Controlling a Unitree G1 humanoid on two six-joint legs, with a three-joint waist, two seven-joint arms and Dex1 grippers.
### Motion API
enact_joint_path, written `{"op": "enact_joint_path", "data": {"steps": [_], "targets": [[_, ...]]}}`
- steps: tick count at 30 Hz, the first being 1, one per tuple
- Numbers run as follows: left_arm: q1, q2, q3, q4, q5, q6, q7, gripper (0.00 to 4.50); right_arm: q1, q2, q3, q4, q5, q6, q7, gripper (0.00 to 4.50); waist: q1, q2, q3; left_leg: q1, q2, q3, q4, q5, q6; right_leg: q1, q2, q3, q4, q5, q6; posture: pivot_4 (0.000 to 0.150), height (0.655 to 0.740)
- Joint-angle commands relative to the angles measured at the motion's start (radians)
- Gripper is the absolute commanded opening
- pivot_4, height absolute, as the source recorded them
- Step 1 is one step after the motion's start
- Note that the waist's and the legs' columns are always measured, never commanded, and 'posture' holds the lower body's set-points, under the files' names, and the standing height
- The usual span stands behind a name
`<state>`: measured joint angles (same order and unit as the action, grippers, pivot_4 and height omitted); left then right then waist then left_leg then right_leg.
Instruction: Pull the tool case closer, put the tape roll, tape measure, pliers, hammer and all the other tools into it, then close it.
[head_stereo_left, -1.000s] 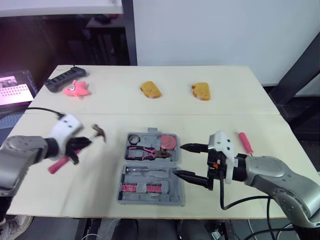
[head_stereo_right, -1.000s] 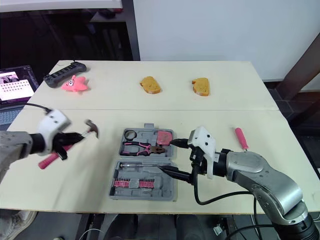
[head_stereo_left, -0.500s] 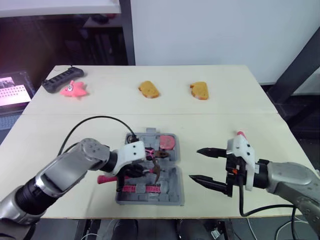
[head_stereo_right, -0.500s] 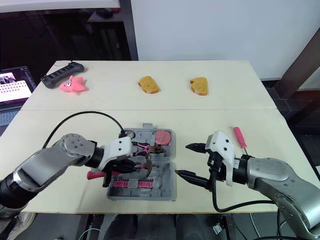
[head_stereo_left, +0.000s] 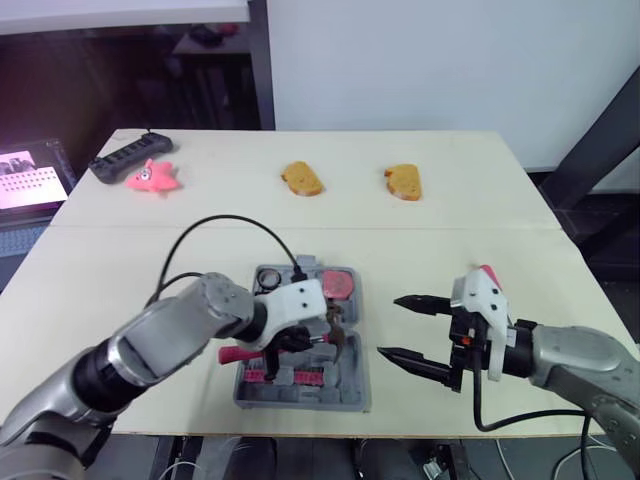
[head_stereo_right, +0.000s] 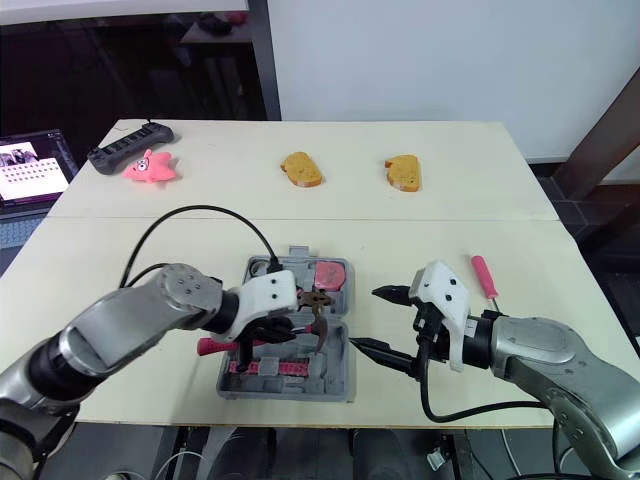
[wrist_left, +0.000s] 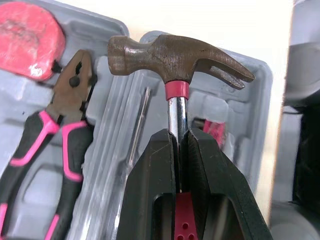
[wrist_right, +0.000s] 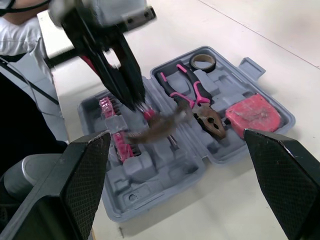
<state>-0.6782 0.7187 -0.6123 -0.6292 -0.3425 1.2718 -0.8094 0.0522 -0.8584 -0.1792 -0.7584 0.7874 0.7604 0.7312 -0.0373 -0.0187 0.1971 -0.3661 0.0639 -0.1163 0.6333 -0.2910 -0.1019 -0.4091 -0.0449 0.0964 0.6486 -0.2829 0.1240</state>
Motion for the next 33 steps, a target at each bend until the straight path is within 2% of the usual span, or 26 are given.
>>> {"op": "enact_joint_path", "data": {"steps": [1, 4, 21, 33], "targets": [[-0.069, -0.028, -0.070, -0.013, 0.039, -0.012, 0.035, 0.03, -0.009, 0.006, -0.005, -0.004, 0.002, -0.013, -0.004, 4.50, 0.000, 0.000, 0.000, 0.000, 0.000, 0.000, 0.000, 0.000, 0.000, 0.000, 0.000, 0.000, 0.000, 0.000, 0.000, 0.150, 0.7400], [-0.093, -0.041, -0.135, -0.014, 0.072, -0.020, 0.070, 0.03, -0.003, 0.009, -0.002, -0.001, -0.004, -0.013, -0.009, 4.50, -0.001, 0.000, 0.000, 0.000, 0.000, 0.000, 0.000, 0.000, 0.000, 0.000, 0.000, 0.000, 0.000, 0.000, 0.000, 0.150, 0.7400], [-0.073, -0.102, -0.228, 0.011, 0.089, -0.010, 0.128, 0.03, 0.002, 0.009, 0.018, -0.001, -0.016, 0.008, -0.043, 4.50, 0.005, 0.000, 0.000, 0.000, 0.000, 0.000, 0.001, 0.000, 0.000, 0.000, 0.000, 0.000, 0.000, 0.000, 0.000, 0.150, 0.7400], [-0.062, -0.064, -0.298, 0.065, 0.134, -0.080, 0.118, 0.03, 0.030, 0.011, 0.001, -0.035, 0.002, 0.031, -0.057, 4.50, 0.019, 0.000, 0.000, 0.000, 0.000, 0.000, 0.001, 0.000, 0.000, 0.000, 0.000, 0.000, 0.000, 0.000, 0.000, 0.150, 0.7400]]}}
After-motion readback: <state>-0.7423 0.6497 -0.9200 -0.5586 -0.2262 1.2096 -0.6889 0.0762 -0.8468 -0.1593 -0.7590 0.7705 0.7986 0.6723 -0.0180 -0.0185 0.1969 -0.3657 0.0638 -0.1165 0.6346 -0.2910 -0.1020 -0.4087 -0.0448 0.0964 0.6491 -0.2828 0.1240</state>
